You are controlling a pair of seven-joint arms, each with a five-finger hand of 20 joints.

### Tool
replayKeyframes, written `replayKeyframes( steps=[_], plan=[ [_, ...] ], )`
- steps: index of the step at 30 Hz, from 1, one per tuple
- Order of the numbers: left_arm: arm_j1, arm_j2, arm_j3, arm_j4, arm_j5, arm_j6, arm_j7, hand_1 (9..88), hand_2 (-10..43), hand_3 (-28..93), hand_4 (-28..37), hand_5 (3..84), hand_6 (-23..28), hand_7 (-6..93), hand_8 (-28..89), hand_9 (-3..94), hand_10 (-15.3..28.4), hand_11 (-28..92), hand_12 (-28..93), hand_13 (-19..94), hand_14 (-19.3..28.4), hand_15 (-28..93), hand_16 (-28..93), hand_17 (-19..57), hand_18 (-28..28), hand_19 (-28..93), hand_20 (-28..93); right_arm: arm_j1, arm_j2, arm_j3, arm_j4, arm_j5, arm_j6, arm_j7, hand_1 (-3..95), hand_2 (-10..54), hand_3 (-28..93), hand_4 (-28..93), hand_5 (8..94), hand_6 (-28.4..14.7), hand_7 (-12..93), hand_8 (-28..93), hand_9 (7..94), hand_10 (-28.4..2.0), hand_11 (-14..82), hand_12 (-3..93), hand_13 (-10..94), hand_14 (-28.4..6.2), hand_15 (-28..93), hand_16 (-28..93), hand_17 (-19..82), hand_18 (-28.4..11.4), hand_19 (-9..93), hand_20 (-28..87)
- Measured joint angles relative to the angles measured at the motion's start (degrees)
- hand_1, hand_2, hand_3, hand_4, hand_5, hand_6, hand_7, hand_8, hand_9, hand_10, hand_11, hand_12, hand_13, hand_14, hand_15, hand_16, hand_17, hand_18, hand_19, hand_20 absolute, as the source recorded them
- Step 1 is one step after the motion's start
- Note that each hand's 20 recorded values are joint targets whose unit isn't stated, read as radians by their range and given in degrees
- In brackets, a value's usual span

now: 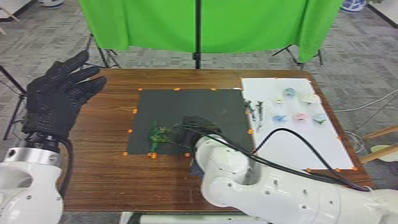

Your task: Arrange flowers

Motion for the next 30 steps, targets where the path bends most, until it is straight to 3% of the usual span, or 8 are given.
replayKeyframes(
  steps=[4,8,11,16,30],
  plan=[
    [0.3,-0.02,-0.11,-0.06,0.02,0.15,-0.03,21.2,11.4,76,-28.3,35.7,10.3,13.2,-9,30.2,20.3,29,10,24,27.4,56,-12,-7.5,24.9,65,8,0.7,1.2,-1.3,-0.7,-2.9,4.3,-0.6,30.5,0.9,77,-22,59.9,-4.0,12,-11,89.8,-13.5,31.8,19.6,88,-6.9,58,19,55,-19.6,93,36],
    [0.6,-0.02,-0.11,-0.14,0.02,0.22,-0.02,21.1,11.4,76,-28.3,35.7,10.3,13.2,-9,30.2,20.3,29,10,24,27.4,56,-12,-7.5,24.9,65,8,0.9,2.3,-0.4,-1.8,-1.9,4.9,-3.9,31.1,1.3,77,-22,58.2,-1.8,13,-12,89.3,-13.5,32.4,19.8,87,-6.9,59,19,54,-19.7,93,38],
    [0.5,-0.02,0.05,-0.14,0.02,0.22,0.02,21.2,11.4,76,-28.3,35.6,10.3,13.2,-9,30.2,20.3,29,10,23,27.4,56,-12,-7.5,24.9,65,8,0.4,2.6,1.8,-2.1,1.9,3.3,-9.4,31.2,1.8,77,-22,57.8,-0.9,13,-12,89.0,-13.4,32.9,19.9,86,-7.1,59,19,53,-20.0,93,38],
    [0.2,0.05,0.24,-0.12,0.02,0.22,0.04,21.1,11.5,76,-28.3,35.7,10.3,13.2,-9,30.2,20.3,29,10,24,27.4,56,-12,-7.5,24.9,65,8,-0.2,2.4,4.1,-1.9,5.6,-4.4,-15.2,30.6,2.4,77,-23,57.9,-0.1,13,-12,89.8,-13.2,33.7,19.8,87,-6.9,60,19,54,-19.9,93,39],
    [-0.4,0.51,0.77,-0.04,-0.04,0.22,0.22,21.2,11.6,76,-28.3,35.8,10.4,13.3,-9,30.2,20.2,29,10,23,27.4,56,-12,-7.5,24.8,65,8,3.6,-1.7,-0.2,2.4,5.6,-7.9,-8.0,27.3,6.2,76,-22,56.3,-0.3,12,-12,93.3,-12.0,35.9,19.4,91,-5.8,61,19,58,-19.8,93,46]
  ],
)
